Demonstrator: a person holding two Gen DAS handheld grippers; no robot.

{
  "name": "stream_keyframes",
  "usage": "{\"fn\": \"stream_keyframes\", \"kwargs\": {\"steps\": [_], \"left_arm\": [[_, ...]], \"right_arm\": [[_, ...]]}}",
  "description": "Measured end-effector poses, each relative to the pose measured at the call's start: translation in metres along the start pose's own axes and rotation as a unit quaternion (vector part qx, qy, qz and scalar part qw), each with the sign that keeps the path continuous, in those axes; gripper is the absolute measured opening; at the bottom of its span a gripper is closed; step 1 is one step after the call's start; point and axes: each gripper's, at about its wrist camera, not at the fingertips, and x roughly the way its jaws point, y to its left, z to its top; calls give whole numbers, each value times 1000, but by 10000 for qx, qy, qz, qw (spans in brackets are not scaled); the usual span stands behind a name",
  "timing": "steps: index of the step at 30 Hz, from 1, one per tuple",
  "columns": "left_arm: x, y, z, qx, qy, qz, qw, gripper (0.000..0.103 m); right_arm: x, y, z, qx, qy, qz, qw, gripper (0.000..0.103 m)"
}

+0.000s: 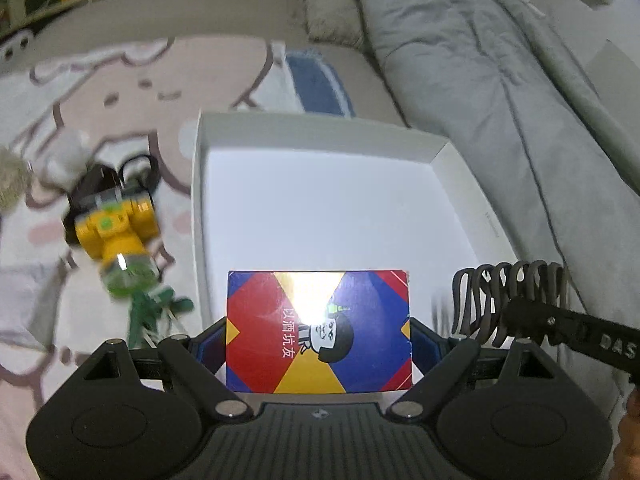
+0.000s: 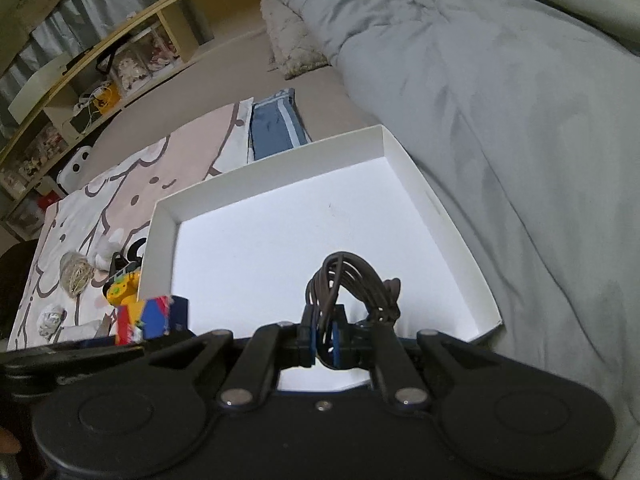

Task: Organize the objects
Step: 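Lower the card box and coiled cable into the white box and open both tools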

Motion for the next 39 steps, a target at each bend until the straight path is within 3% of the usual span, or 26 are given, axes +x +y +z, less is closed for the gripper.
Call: {"fn": "stream_keyframes", "kwargs": {"steps": [8, 16, 17, 18, 20, 22, 24, 39], "left_arm": [[21, 4, -1, -178, 154, 50, 9997, 89], [27, 0, -3, -222, 275, -27, 9994, 90], [27, -1, -3, -198, 267, 10, 9994, 90], [25, -2, -3, -166, 211, 54, 9996, 90], [21, -4, -2, -60, 103, 139, 9998, 93], [18, -6, -2, 46, 51, 193, 9998, 94], [14, -7, -1, 116, 31, 248, 9996, 94], [-14, -2, -6, 526, -142, 572, 9969, 99]], "right_arm": [[21, -5, 1, 279, 409, 500, 9975, 8], [50, -10, -6, 650, 971, 1079, 9873, 9], [51, -9, -6, 564, 950, 922, 9896, 14], [50, -9, -5, 481, 891, 665, 9926, 31], [46, -9, -2, 360, 756, 154, 9964, 46], [41, -9, 1, 196, 614, -207, 9977, 44], [34, -12, 3, 180, 529, -300, 9980, 44], [6, -2, -1, -83, 383, -449, 9982, 44]]}}
